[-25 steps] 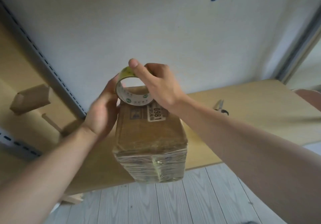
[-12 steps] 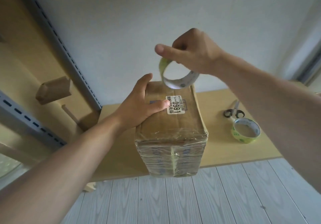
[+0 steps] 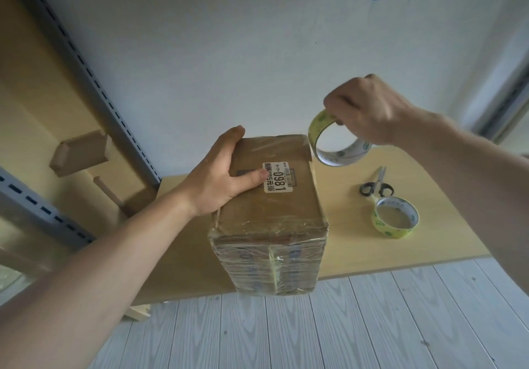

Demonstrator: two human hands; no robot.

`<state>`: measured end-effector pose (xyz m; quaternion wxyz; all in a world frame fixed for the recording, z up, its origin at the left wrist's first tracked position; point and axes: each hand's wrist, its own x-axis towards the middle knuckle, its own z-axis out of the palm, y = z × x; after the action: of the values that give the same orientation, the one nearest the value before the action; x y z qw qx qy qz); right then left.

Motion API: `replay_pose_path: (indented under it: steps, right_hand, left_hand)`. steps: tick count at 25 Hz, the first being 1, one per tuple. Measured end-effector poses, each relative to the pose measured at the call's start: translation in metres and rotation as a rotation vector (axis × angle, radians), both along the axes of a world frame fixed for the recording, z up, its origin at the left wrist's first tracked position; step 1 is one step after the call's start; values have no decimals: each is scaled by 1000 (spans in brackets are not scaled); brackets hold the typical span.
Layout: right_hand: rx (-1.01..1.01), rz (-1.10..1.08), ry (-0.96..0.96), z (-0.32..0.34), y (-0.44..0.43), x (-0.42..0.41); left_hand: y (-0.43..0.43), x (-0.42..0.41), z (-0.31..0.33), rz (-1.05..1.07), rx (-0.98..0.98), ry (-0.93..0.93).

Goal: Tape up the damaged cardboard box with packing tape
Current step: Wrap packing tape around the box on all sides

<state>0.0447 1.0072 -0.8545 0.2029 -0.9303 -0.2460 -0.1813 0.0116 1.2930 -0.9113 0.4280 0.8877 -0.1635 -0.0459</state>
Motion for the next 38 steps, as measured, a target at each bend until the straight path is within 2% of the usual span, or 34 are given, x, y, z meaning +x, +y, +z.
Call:
replay_pose_path:
  steps: [5,8,13,16,19,21,23,24,28,30,32,34,36,38]
  right_hand:
    - [-114,-56,-35,-32,-17,-4]
    - [-53,-52,41,-65,-18,-6]
    - [184,-16,171,-94,4,-16]
    - [341,-118,256,-100,8,-16]
    - [613,-169,367,-98,14,-17]
    - [802,-108,431,-87,28,-22]
    - [866,-15,455,-72,51,-27]
    - [877,36,457,-65,65,-28]
    - [765,69,457,-62,107,-34]
    - [640,52,424,-74,123,-37]
    - [484,43,316,-87,134,-38]
    - [462,10,288,-92,136,-30]
    - [480,19,346,-89,132,-23]
    - [415,73,441,-85,125,-23]
  left_hand:
    - [-2,0,0,-31,17,-8]
    - [0,1,-3,-11,43,5]
    - [-7,-2,-6,169,-124,148]
    - [0,-5,-10,181,-275,213]
    - [21,-8,-6,308,-384,240]
    - [43,-16,-8,358,-537,343]
    - [61,-25,-22,454,-672,447]
    - [64,-32,-33,506,-665,484]
    - [61,-51,-79,399,-430,496]
    - [55,-39,-78,380,-465,529]
    - [48,-29,-69,172,-572,555]
    - [34,-28,-66,-27,-369,418]
    - [18,-29,-70,-8,-240,243]
    - [9,-25,-80,6,-166,103]
